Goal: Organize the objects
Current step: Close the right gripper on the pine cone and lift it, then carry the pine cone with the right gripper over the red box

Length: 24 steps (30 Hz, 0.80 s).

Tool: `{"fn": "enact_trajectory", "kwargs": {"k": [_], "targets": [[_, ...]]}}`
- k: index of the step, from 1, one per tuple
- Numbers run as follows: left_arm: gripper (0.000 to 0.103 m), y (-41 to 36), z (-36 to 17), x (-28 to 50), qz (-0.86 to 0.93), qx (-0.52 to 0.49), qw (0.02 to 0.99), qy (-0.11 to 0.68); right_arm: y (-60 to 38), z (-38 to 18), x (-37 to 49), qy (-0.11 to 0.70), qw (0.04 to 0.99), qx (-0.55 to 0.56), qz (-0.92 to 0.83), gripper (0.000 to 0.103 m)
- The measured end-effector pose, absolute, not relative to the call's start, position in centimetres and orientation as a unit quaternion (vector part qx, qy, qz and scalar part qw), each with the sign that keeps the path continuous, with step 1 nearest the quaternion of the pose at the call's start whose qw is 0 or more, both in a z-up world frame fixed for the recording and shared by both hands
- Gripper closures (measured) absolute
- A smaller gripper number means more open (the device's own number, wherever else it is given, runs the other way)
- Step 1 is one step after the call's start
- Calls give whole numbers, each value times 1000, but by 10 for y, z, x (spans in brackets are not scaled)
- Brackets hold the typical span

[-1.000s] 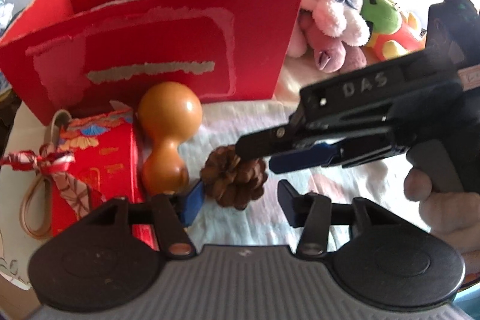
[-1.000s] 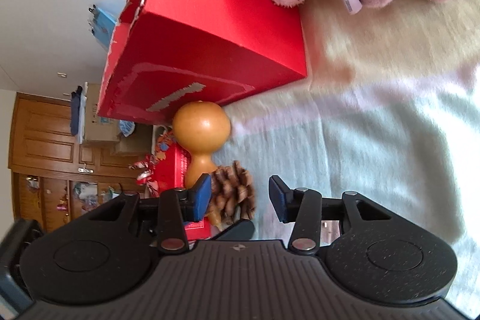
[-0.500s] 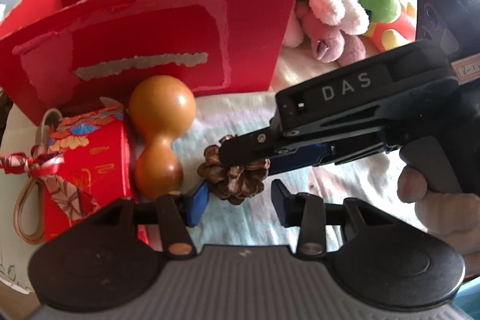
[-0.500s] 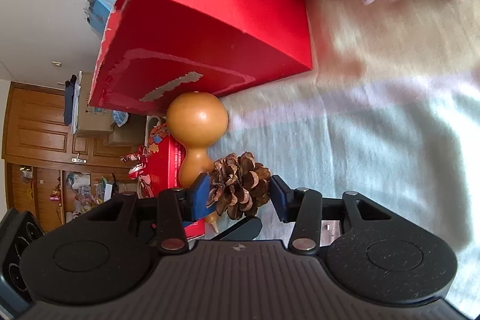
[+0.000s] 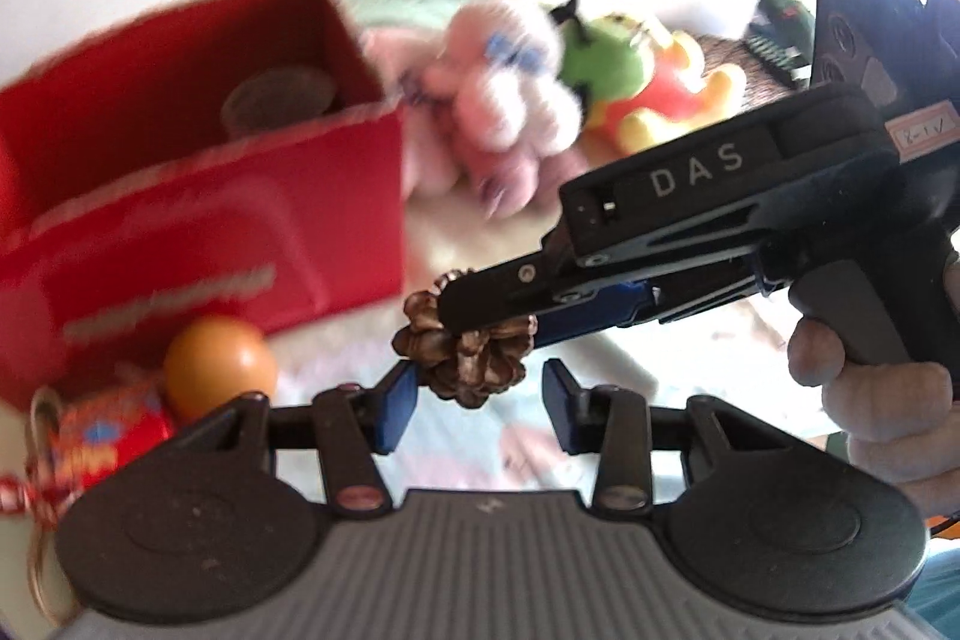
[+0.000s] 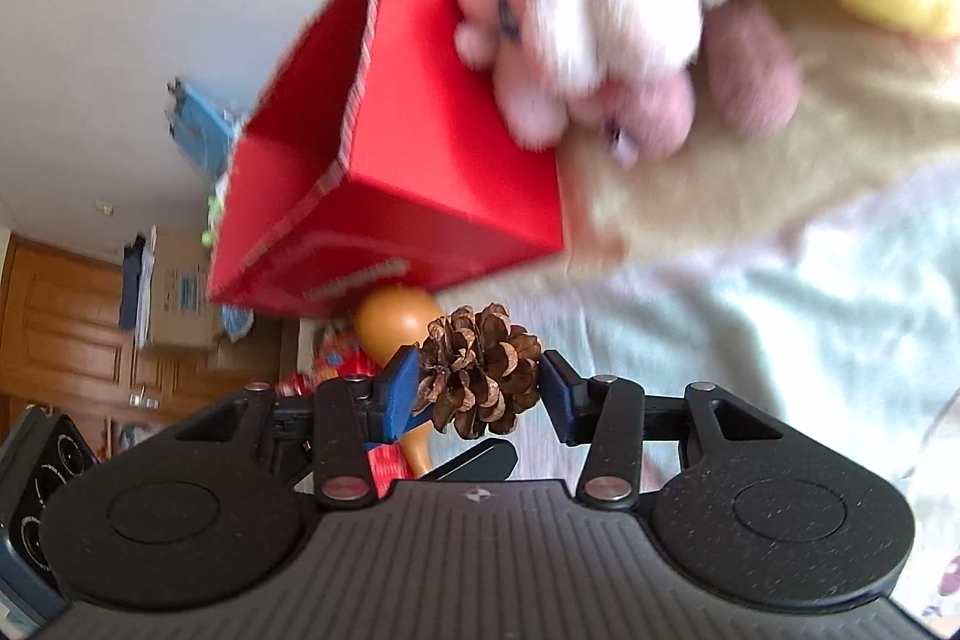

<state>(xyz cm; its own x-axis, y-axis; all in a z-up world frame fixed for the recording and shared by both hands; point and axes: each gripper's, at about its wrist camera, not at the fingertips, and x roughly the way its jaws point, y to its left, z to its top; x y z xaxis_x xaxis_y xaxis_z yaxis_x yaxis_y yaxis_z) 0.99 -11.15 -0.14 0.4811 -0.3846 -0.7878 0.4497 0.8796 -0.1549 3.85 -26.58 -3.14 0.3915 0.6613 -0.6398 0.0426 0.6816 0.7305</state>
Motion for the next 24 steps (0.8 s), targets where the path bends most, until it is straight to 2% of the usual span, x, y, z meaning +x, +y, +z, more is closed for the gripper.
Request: {"fn": "enact_trajectory", "kwargs": {"k": [9,14,19,24], "targets": [[62,-98,50,31,-315,18,871,377,-274,19,36,430,813,355,166,56],[62,-82,74,51,-321,11,884,340,-249,50,58,398,842,322,173,56],[62,-52,74,75,-313,-10,886,342,-211,69,98,412,860,240,183,57],[62,-31,52,97,-302,-32,875,378,-173,62,143,458,856,151,186,59]]}}
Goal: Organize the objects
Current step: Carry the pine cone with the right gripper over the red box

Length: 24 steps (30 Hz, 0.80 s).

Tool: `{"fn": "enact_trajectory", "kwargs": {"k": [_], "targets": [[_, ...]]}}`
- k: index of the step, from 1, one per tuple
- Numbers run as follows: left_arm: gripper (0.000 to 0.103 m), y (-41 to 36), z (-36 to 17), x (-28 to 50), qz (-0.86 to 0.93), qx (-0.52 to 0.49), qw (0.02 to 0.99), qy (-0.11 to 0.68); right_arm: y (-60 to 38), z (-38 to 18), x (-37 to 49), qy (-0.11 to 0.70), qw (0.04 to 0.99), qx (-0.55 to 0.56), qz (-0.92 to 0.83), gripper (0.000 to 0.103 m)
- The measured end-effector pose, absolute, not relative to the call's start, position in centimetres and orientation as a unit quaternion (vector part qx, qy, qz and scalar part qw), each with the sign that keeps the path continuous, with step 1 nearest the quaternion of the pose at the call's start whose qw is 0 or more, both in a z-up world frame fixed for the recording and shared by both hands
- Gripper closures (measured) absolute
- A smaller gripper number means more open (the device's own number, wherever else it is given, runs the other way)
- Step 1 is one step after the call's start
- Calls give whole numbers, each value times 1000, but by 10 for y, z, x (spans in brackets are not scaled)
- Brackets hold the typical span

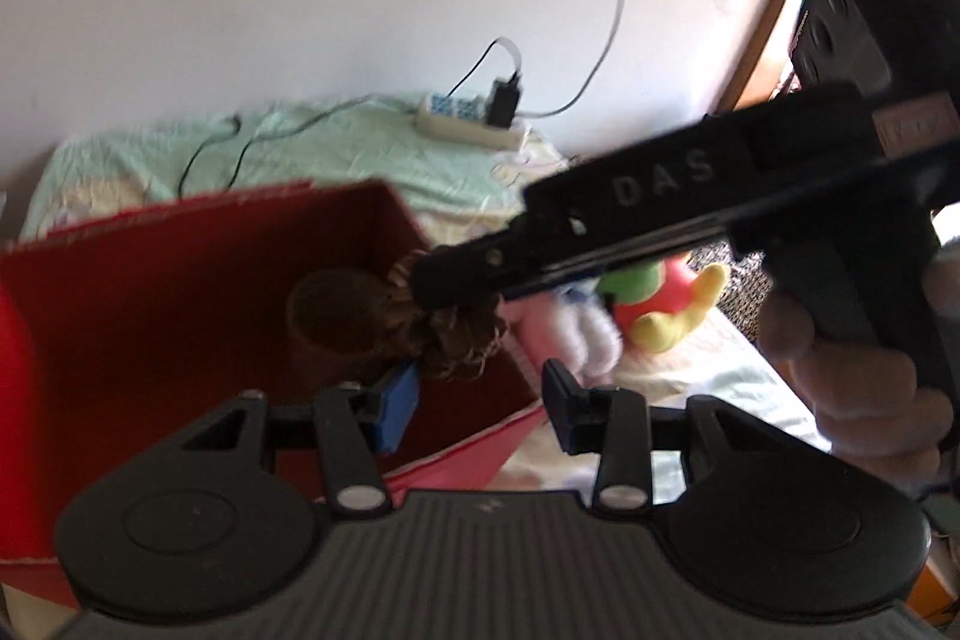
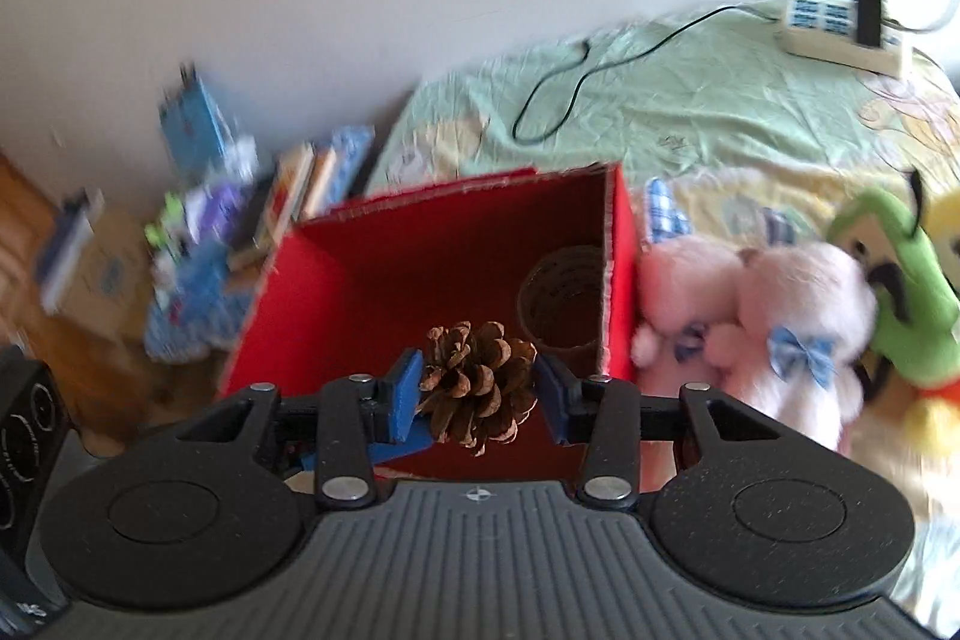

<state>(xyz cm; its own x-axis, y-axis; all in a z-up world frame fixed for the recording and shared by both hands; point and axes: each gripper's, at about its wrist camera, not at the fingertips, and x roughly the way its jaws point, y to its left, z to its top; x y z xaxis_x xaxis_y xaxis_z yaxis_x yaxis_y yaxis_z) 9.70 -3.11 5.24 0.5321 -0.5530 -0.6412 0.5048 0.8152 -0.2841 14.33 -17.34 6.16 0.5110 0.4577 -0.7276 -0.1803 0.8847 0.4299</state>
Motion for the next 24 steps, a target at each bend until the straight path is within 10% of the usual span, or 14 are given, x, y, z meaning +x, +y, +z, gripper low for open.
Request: {"fn": "enact_trajectory", "kwargs": {"k": [24], "targets": [[54,30,27,107,-262,-58,865,425,-78,-5,201,614,760,-176,124,60]]}}
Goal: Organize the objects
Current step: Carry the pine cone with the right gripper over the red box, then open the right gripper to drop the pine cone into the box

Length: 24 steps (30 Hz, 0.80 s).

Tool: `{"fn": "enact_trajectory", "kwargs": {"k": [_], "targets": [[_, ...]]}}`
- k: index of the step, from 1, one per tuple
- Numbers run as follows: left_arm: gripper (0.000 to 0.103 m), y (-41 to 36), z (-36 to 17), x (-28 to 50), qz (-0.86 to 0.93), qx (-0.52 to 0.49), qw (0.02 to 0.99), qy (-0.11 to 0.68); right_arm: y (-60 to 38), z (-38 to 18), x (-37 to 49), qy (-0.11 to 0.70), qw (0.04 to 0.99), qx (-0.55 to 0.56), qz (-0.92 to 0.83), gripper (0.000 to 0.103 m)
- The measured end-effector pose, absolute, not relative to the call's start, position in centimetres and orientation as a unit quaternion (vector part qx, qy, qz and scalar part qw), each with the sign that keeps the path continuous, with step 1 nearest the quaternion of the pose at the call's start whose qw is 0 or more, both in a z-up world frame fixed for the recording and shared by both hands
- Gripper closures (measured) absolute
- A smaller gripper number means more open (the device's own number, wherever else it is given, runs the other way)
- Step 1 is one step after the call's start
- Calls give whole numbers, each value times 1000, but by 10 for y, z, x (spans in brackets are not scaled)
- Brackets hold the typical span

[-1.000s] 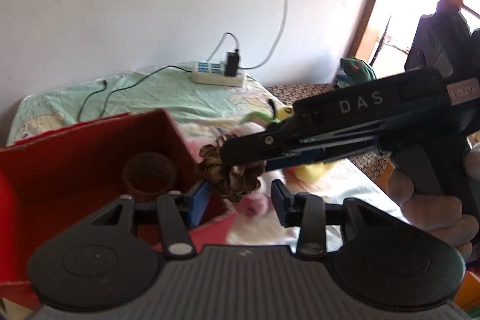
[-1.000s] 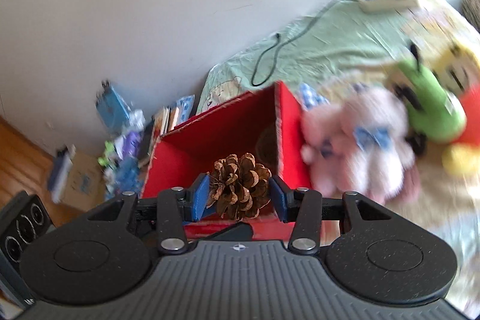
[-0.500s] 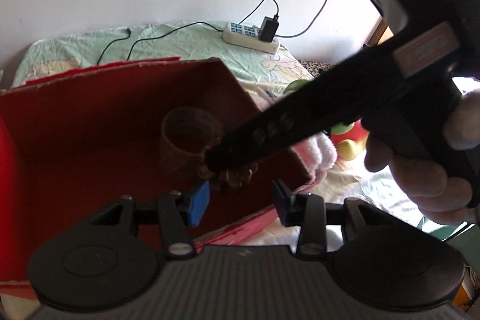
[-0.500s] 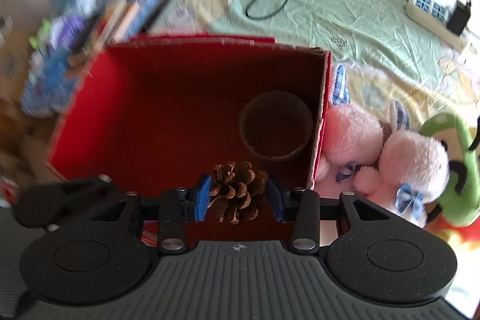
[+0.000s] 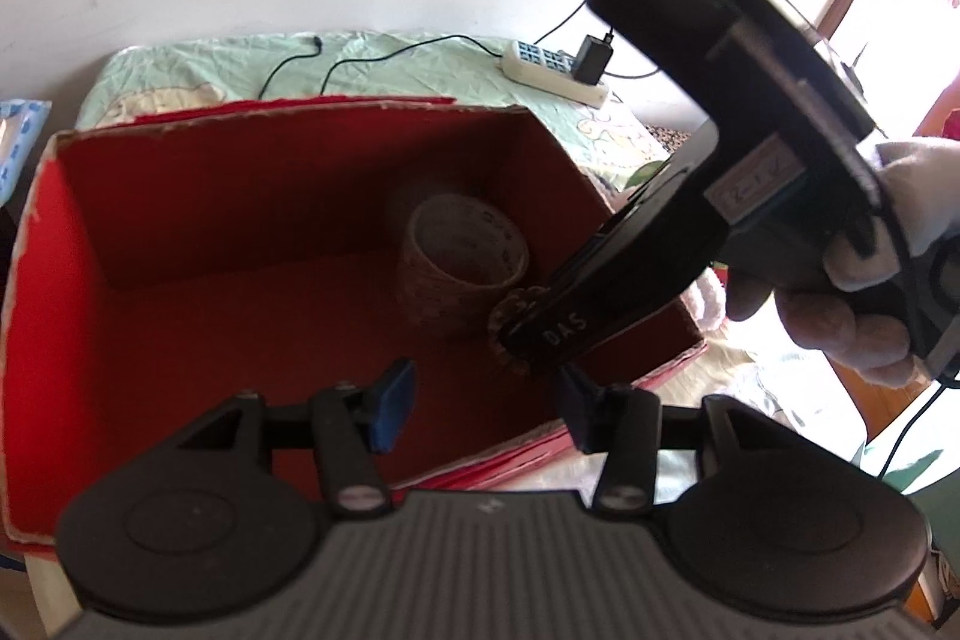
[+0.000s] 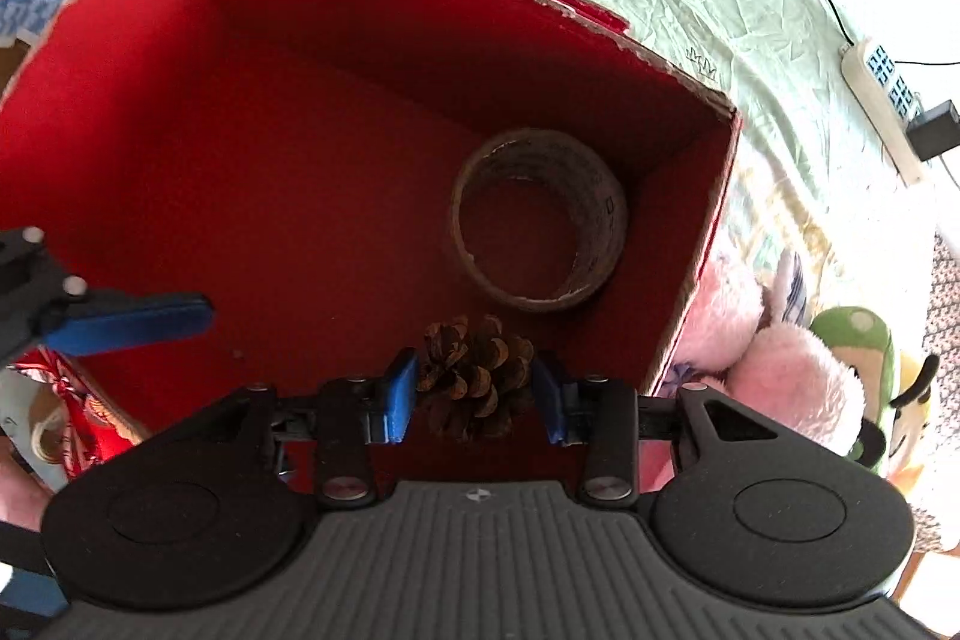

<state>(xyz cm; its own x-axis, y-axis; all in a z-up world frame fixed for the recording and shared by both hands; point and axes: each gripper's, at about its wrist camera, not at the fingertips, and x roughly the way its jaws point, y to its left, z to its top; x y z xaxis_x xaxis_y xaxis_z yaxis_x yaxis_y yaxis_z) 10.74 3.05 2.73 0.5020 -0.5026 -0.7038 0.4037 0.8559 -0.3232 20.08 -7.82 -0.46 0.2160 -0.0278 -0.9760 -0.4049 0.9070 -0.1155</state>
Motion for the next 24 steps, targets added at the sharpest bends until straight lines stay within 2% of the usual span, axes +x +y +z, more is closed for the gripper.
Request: {"fn": "enact_trajectory", "kwargs": {"k": [8,16,24], "targets": [[52,42,26,111,-255,-63,865,427,-75,-13,201,620,754,-181,115,55],[52,42,25,112,-237,-55,867,436,-87,-11,192,605,775,-149,108,56],[47,32,30,117,-194,-33,873,446,-102,-4,180,579,800,-112,110,56]]}}
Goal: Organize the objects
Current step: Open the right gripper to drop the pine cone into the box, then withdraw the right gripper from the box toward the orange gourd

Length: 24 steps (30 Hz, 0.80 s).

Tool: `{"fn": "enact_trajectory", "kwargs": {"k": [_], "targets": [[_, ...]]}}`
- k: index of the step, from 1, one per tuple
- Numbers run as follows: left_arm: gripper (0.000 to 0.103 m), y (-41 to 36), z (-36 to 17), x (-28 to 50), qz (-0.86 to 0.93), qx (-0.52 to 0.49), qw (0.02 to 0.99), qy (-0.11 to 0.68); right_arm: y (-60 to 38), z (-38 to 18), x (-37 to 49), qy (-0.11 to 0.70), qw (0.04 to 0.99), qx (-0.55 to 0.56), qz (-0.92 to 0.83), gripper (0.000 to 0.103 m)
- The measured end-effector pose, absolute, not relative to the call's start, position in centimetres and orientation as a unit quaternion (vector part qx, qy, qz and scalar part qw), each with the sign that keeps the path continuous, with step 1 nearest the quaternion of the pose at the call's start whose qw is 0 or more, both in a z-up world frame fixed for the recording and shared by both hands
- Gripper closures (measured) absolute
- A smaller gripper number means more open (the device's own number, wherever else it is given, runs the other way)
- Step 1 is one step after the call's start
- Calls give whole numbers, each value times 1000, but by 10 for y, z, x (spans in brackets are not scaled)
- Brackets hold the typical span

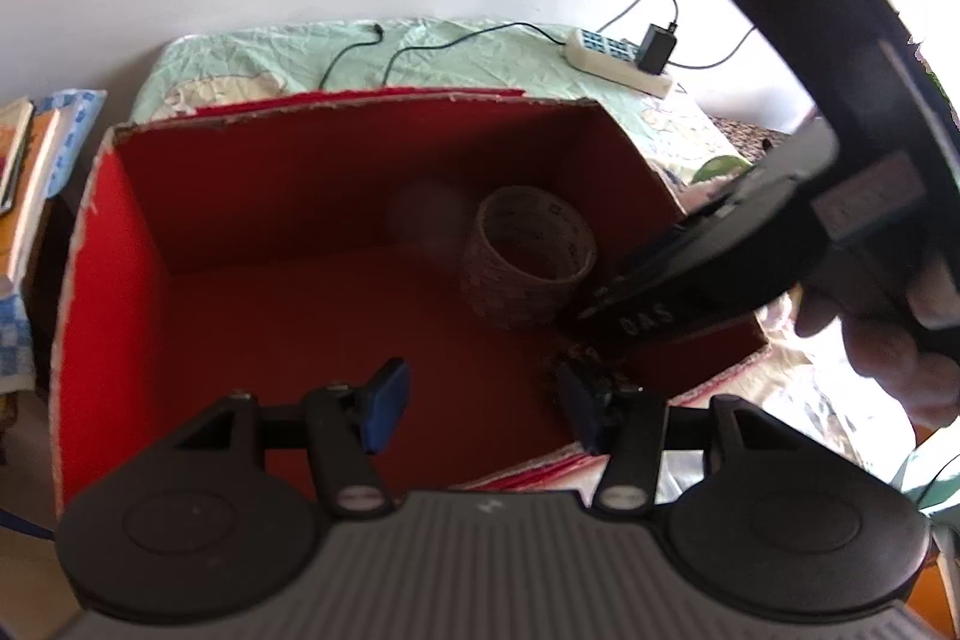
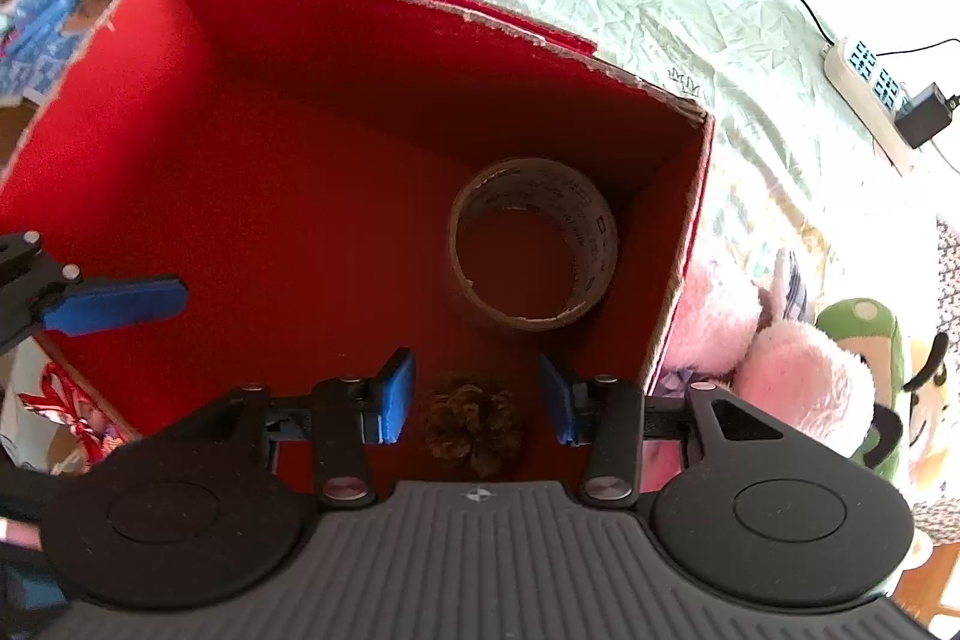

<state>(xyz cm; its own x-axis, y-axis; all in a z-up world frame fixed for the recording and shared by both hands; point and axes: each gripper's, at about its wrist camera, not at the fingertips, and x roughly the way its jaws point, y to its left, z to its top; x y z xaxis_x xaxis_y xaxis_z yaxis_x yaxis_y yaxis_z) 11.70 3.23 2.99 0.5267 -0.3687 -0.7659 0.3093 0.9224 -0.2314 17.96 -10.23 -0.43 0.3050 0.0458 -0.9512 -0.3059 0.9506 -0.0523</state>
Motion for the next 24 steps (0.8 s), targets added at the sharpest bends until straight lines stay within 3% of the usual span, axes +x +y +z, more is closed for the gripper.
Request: {"fn": "enact_trajectory", "kwargs": {"k": [13,24], "targets": [[20,14,63,99,-100,12,900,424,-128,31,136,513,849,-38,119,55],[18,-1,75,65,-28,1,903,429,-141,46,119,482,862,-16,157,55]]}}
